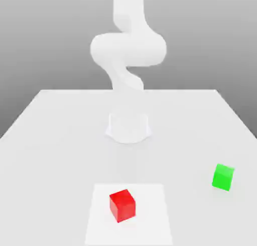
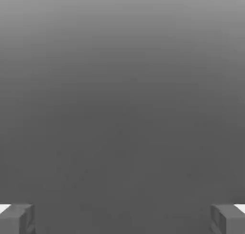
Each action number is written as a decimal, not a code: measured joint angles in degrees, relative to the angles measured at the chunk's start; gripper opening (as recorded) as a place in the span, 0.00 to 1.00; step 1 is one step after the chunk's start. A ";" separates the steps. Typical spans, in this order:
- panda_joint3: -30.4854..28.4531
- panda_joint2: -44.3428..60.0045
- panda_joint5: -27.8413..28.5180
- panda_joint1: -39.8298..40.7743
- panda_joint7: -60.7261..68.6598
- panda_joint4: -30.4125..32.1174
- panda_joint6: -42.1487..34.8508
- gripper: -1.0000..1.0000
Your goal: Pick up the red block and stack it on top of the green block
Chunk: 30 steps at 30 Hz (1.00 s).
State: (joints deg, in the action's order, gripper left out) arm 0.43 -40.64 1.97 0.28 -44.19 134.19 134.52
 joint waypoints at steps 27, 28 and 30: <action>-1.07 55.92 -2.76 1.04 28.28 18.90 33.88 0.00; -1.07 55.92 -2.76 1.04 28.28 18.90 33.88 0.00; -1.06 55.92 -2.73 1.05 28.24 18.90 33.85 0.00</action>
State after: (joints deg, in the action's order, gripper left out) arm -0.63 15.27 -0.76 1.33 -15.95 153.08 168.37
